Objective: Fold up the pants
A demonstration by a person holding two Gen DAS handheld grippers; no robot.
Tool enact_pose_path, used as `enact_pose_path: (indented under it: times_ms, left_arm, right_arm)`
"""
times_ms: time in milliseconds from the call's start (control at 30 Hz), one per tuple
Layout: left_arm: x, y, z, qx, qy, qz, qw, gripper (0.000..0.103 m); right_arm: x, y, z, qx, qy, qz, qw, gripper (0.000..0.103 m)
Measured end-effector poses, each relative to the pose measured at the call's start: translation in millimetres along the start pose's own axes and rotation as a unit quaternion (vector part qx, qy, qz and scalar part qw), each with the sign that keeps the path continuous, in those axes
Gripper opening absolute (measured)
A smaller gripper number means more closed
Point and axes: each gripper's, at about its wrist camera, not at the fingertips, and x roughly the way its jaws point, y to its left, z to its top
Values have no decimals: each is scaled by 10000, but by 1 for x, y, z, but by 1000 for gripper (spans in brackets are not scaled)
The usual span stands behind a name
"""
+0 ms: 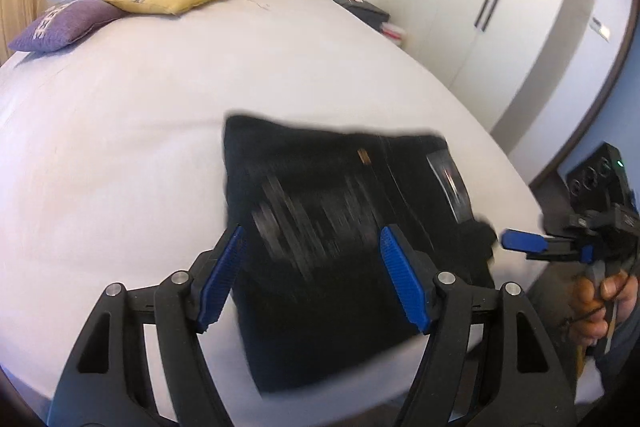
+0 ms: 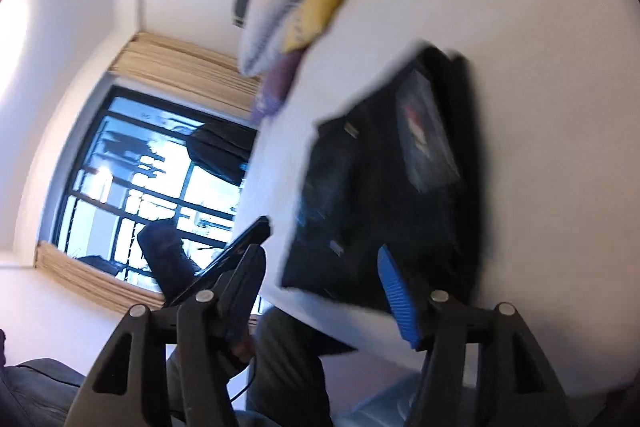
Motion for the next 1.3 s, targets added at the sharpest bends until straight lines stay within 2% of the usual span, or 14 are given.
enact_pose_path:
  times_ms: [133,267,367,567,633,667,800,867,933,1100,1167,1233,1267,1300]
  left_arm:
    - [36,8,44,185,162,-176,9995,69]
    - [91,21,60,206,718,-196,9970,69]
    - [133,37,49,24,1157,-98,9932,73]
    - [124,47,40,-29,896,-87,9959,75]
    - [110,52,40,-246,765,27,9968,75]
    - [102,52,39,-299,661,57,9974,75]
    - [49,39,27,-402,33,-284,9988,75]
    - [35,23,10,-181,-74,-420,9989,75]
    - [43,13,-7,-4,156,-342,9993,75]
    - [51,29,-45,-585,306,-323,9973,75]
    - [51,31,-49,-564,297,-363,9973,75]
    - [56,32,-54,-463,299,-284,9981,75]
    - [56,31,-56,-446,284,-267,9982,75]
    - [56,30,-57,-422,243,-257,9985,75]
  right_arm:
    - [26,6,32,-114,18,55,9999,67]
    - [55,-36,46,424,145,-318,9985,67]
    - [52,-63,38,596,66,-146,9981,53]
    - [20,-58,15,328,-96,-351,9988,53]
    - [8,-51,13,231,-133,-780,9966,69]
    - [4,-44,13,130,-138,-950,9953,70]
    - [9,-1,37,-422,-128,-468,9979,70]
    - [34,20,59,-657,84,-183,9976,70]
    - [81,37,85,-814,604,44,9948,70]
    - [201,34,112,-358,1758,543,9823,70]
    - [244,14,113,-25,2106,359,9769,70]
    - [276,-3,113,58,2274,40,9738,57]
    - [283,-9,118,98,2182,-135,9758,36]
    - [283,-13,126,194,2009,-180,9793,28]
